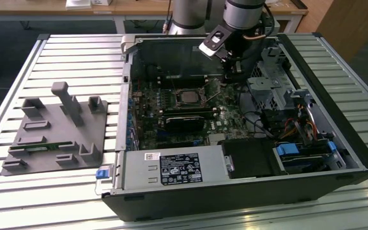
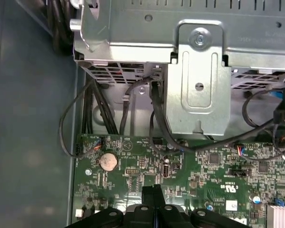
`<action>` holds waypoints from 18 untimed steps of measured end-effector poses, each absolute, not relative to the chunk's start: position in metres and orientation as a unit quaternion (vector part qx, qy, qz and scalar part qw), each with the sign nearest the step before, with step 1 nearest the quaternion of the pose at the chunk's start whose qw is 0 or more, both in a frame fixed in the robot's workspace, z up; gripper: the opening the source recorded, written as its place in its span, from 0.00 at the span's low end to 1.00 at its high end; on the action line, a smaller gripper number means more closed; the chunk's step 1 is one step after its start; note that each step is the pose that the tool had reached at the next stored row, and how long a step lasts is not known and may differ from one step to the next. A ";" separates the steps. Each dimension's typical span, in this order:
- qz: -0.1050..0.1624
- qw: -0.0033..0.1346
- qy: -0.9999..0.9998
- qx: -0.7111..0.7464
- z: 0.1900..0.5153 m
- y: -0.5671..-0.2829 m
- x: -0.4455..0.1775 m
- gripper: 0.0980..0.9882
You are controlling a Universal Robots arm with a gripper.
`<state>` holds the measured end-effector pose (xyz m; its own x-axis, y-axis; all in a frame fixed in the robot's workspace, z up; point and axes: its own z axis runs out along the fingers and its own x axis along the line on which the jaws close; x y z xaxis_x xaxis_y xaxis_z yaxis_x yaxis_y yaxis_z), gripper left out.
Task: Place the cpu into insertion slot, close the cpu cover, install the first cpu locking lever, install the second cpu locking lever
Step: 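Close the cpu cover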
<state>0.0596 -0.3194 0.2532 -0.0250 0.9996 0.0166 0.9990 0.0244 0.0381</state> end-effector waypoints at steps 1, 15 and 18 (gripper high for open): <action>0.019 0.007 0.716 0.698 0.252 -0.319 0.060 0.01; 0.016 0.004 0.716 0.698 0.242 -0.316 0.049 0.01; 0.016 0.004 0.716 0.698 0.242 -0.316 0.042 0.01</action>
